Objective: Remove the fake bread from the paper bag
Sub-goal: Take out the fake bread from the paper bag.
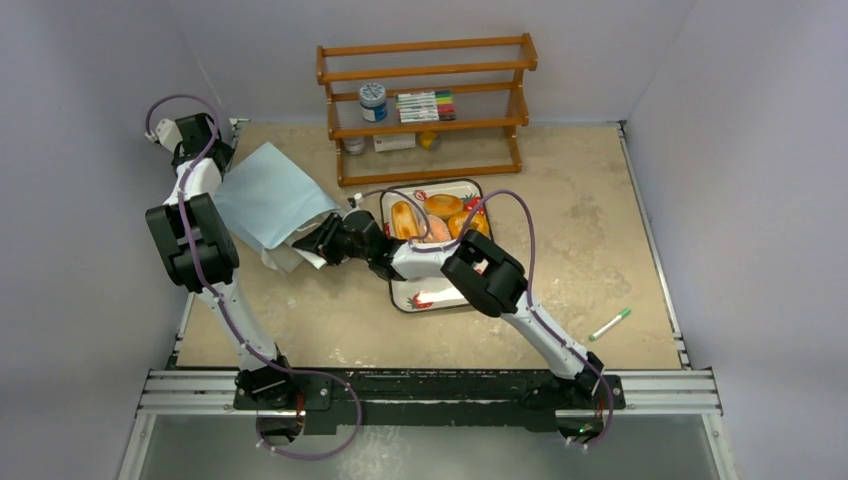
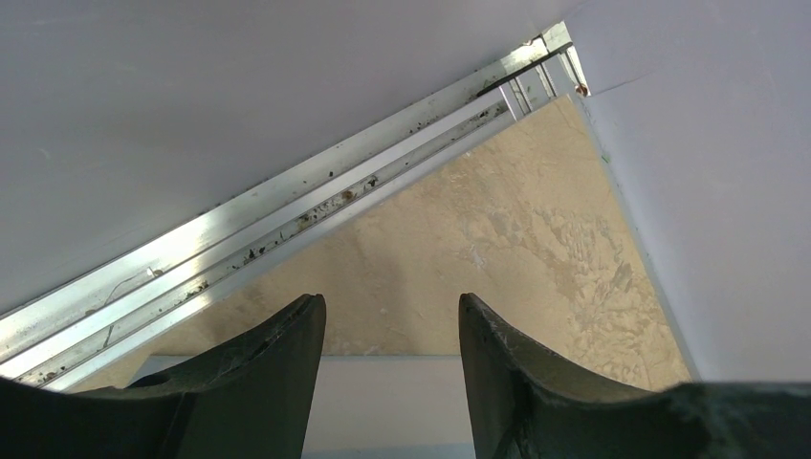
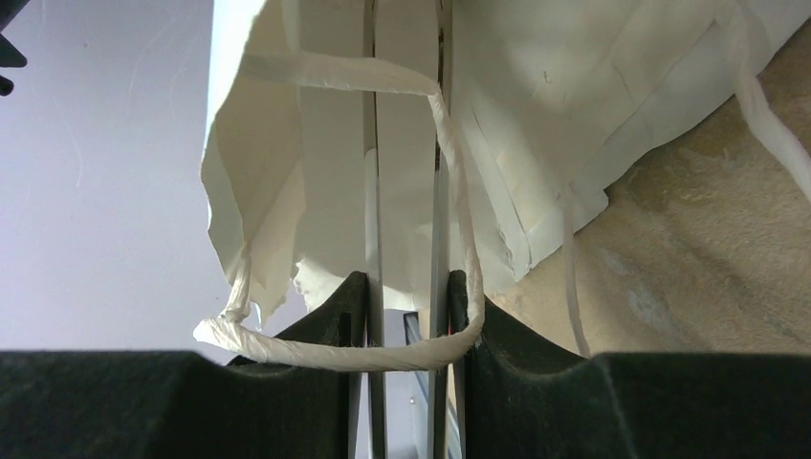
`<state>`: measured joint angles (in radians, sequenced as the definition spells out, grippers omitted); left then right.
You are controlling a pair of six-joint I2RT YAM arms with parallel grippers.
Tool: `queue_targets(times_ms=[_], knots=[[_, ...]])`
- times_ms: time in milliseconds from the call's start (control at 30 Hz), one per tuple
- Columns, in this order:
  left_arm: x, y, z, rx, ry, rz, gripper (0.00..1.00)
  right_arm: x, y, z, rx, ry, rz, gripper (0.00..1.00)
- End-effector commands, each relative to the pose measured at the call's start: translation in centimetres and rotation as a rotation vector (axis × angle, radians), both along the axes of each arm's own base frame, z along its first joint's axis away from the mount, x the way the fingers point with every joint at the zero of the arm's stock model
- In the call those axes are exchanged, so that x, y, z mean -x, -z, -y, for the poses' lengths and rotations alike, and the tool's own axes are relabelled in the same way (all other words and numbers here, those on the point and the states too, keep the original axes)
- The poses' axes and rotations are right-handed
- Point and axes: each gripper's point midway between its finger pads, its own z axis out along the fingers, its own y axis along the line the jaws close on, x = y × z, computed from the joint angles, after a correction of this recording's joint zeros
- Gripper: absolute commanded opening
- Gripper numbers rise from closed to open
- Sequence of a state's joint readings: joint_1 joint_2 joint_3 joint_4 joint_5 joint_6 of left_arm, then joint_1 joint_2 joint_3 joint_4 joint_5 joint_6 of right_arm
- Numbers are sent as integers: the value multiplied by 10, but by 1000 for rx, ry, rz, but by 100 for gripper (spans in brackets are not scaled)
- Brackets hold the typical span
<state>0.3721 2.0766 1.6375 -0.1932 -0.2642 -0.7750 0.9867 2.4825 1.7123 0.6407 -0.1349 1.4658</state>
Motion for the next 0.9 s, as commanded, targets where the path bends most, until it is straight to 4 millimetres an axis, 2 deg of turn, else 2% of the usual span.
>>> queue_targets(times_ms=[0, 867], knots=[[-6, -11, -3, -4, -3, 48, 53, -15, -62, -6, -111, 5, 62, 36], [-15, 6, 6, 46, 36, 65, 52, -52, -49, -27, -112, 12, 62, 37]])
